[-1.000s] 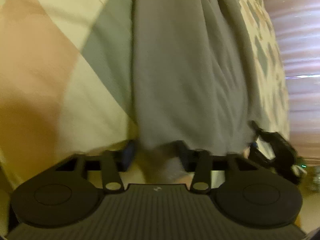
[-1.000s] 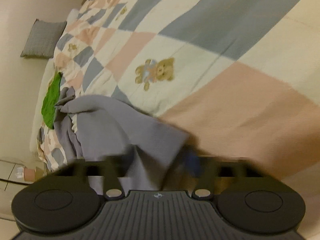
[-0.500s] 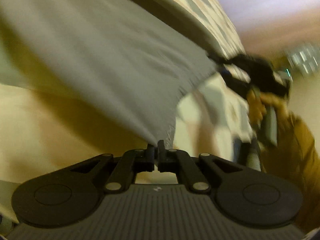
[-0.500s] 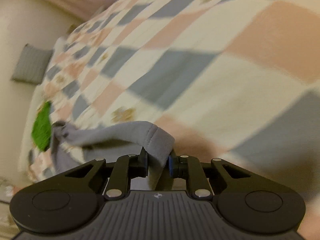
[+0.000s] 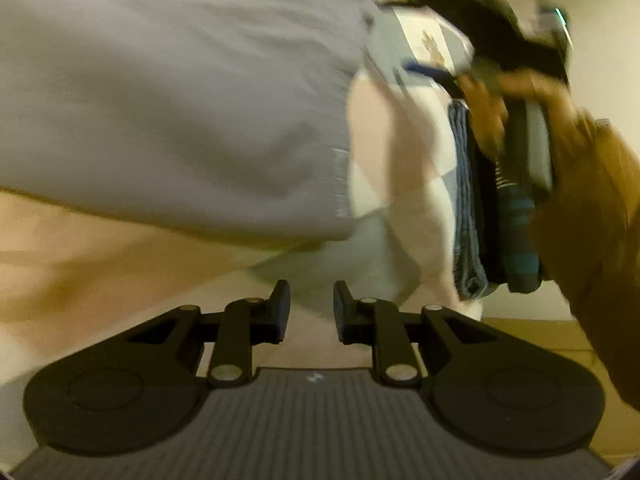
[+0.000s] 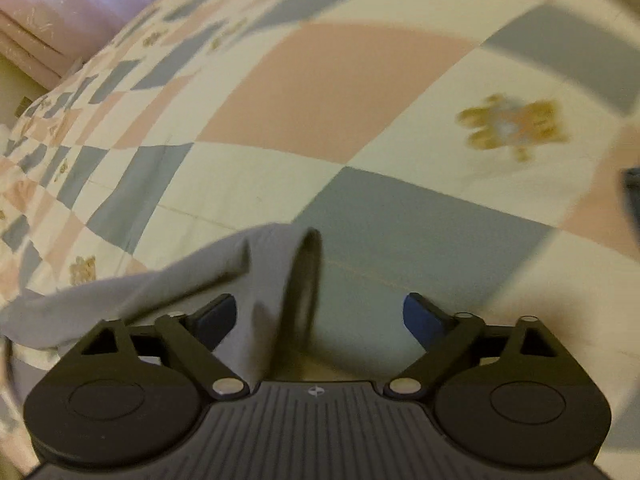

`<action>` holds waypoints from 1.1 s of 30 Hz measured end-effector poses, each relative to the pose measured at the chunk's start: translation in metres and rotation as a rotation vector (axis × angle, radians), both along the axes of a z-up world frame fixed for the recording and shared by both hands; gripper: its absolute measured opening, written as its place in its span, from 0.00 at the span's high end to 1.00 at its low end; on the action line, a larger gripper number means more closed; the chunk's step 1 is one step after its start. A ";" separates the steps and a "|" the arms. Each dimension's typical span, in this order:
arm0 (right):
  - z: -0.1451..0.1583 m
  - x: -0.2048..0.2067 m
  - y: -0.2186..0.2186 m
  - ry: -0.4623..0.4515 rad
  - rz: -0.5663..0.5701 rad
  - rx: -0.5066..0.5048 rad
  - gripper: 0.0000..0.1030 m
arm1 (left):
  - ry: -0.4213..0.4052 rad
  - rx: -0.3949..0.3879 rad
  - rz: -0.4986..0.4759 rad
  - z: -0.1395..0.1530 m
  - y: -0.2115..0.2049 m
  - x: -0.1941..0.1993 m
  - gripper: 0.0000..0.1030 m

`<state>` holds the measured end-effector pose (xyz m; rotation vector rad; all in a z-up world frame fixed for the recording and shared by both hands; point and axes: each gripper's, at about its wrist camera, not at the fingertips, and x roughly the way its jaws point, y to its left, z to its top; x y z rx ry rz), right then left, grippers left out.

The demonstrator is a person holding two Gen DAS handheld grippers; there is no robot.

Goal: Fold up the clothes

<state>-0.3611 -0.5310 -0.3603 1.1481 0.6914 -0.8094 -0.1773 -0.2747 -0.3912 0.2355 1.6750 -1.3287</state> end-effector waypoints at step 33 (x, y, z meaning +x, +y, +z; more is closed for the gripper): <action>-0.018 0.111 0.279 0.154 -0.747 0.078 0.46 | -0.868 0.177 0.231 0.042 0.061 0.544 0.45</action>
